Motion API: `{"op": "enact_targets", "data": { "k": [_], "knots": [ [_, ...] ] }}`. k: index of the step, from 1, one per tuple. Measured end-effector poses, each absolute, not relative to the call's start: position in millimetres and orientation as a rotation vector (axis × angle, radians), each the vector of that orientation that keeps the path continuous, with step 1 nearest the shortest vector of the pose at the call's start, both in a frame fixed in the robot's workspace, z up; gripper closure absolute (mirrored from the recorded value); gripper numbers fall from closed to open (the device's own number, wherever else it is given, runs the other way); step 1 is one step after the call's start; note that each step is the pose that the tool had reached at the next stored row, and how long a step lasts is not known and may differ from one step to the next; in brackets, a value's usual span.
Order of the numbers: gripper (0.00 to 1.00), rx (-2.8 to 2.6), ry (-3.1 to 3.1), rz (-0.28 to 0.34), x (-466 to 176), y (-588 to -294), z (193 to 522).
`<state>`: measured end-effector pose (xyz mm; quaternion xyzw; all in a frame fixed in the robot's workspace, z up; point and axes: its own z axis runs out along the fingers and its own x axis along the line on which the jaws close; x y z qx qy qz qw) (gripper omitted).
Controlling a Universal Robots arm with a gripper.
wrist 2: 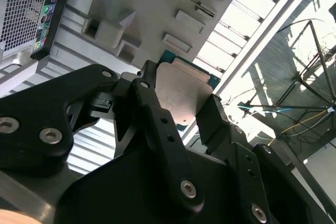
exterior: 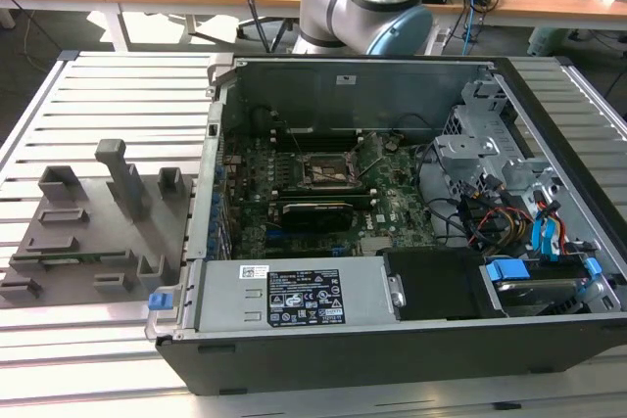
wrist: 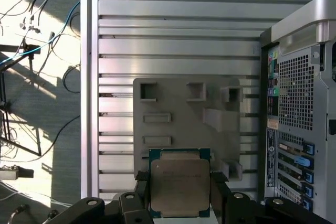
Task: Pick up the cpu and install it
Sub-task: 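Pick up the cpu and move it towards the insertion slot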
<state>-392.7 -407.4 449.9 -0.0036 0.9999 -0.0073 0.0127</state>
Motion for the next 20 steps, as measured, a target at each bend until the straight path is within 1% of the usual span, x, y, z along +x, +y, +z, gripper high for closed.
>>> {"op": "enact_targets", "data": {
  "k": [13, 20],
  "knots": [
    [0.46, -0.011, 3.116, -0.023, -375, -407, 449],
    [0.46, -0.011, 3.116, -0.026, -355, -407, 449]
  ]
}}
